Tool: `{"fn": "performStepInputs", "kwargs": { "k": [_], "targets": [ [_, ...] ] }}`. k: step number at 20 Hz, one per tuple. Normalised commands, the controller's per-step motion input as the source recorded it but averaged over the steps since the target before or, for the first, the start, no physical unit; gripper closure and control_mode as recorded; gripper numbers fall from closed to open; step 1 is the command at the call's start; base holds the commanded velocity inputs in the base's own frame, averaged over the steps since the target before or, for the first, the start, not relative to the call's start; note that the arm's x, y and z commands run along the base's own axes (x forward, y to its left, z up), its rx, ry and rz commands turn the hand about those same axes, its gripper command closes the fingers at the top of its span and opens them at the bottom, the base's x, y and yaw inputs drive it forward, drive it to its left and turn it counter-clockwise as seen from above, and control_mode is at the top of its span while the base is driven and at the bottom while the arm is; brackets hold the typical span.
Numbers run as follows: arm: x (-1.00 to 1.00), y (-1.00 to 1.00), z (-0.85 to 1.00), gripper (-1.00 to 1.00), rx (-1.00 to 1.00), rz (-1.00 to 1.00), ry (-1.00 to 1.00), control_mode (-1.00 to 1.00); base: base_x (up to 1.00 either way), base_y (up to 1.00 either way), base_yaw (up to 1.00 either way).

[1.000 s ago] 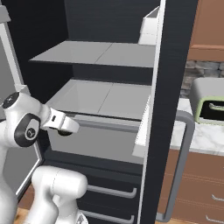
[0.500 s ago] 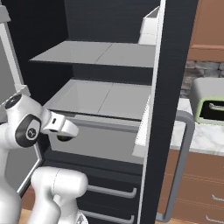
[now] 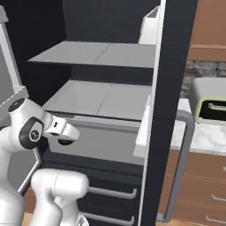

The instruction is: Place the cold items (corn and squash) from the fridge in one tupperware on the dining counter. Place the warm items (kebab skewer and hot dog) in the stove area in another tupperware.

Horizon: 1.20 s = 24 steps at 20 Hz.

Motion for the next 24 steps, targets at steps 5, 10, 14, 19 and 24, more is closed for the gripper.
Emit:
{"fn": "performStepInputs", "kwargs": {
  "k": [5, 10, 14, 19, 24],
  "targets": [
    [0.00, 0.00, 0.00, 1.00, 0.00, 0.00, 0.00, 1.00, -0.28, -0.10, -0.26],
    [0.00, 0.00, 0.00, 1.00, 0.00, 0.00, 0.00, 1.00, -0.69, -0.33, -0.37],
    [0.00, 0.00, 0.00, 1.00, 0.00, 0.00, 0.00, 1.00, -0.82, -0.53, -0.42],
    [0.00, 0.00, 0.00, 1.00, 0.00, 0.00, 0.00, 1.00, -0.82, -0.45, -0.41],
    [0.00, 0.00, 0.00, 1.00, 0.00, 0.00, 0.00, 1.00, -0.98, -0.24, -0.46]
  ]
}}
